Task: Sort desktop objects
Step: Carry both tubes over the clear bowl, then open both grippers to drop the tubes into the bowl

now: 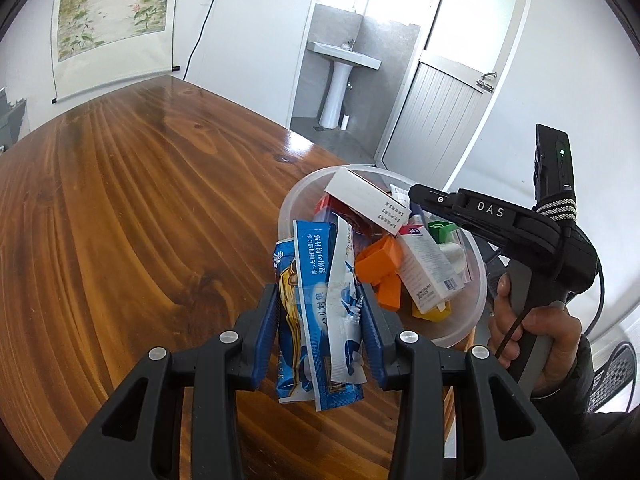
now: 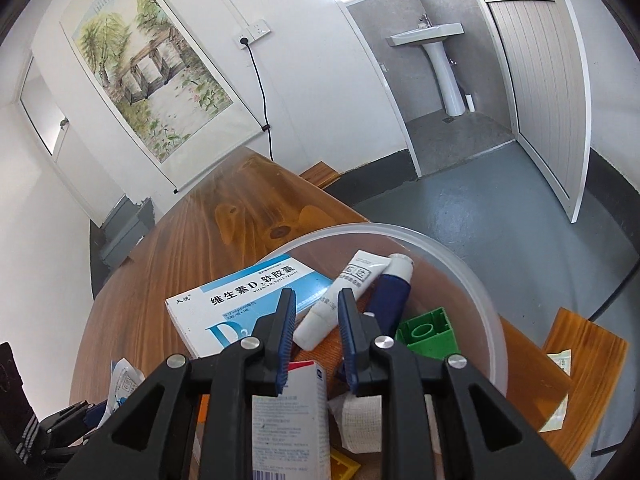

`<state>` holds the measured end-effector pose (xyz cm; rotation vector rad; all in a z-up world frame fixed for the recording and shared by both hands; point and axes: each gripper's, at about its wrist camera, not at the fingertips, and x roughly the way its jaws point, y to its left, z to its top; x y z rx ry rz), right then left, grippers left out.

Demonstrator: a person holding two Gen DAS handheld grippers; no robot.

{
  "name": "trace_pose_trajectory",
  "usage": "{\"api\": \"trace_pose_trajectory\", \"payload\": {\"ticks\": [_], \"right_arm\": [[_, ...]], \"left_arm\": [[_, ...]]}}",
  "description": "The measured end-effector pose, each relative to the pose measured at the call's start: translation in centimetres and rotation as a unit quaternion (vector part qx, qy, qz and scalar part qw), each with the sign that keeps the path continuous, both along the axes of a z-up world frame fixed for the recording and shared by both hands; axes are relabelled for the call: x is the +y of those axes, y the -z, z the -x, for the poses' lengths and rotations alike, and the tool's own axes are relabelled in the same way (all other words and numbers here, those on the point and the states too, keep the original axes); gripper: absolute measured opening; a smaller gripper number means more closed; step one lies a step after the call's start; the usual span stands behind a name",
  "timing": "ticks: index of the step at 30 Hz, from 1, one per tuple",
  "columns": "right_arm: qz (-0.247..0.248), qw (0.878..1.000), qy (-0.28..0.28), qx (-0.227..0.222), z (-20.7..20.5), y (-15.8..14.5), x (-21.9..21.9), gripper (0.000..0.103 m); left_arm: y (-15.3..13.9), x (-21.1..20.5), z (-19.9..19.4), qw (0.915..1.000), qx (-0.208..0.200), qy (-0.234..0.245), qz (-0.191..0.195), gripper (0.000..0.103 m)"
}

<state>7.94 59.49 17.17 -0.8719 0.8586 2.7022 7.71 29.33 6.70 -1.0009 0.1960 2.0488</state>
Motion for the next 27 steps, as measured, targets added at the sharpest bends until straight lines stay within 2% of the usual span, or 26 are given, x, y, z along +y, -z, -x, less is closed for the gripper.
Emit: {"api": "trace_pose_trajectory", "payload": {"ticks": [12,18,27], "right_arm": [[-0.037,0.999,-0.002,0.016,-2.1,-0.4,-0.4,0.024],[-0.044,0.999,0.013,0.027,-3.3,-0.8,0.4,0.024],[-0.045,0.998,0.011,0.031,-3.4,-0.6,0.8,0.024]], "left_arm": [[-0.1,4.2,-1.9,0.9982,0.008,0.060,0.000,0.042],[0.4,6.7,-2.3,0.9952,0.030,0.093,-0.005,0.042],[1.7,7.5,-0.5,0.9969,0.012,0.077,-0.012,0.042]]}}
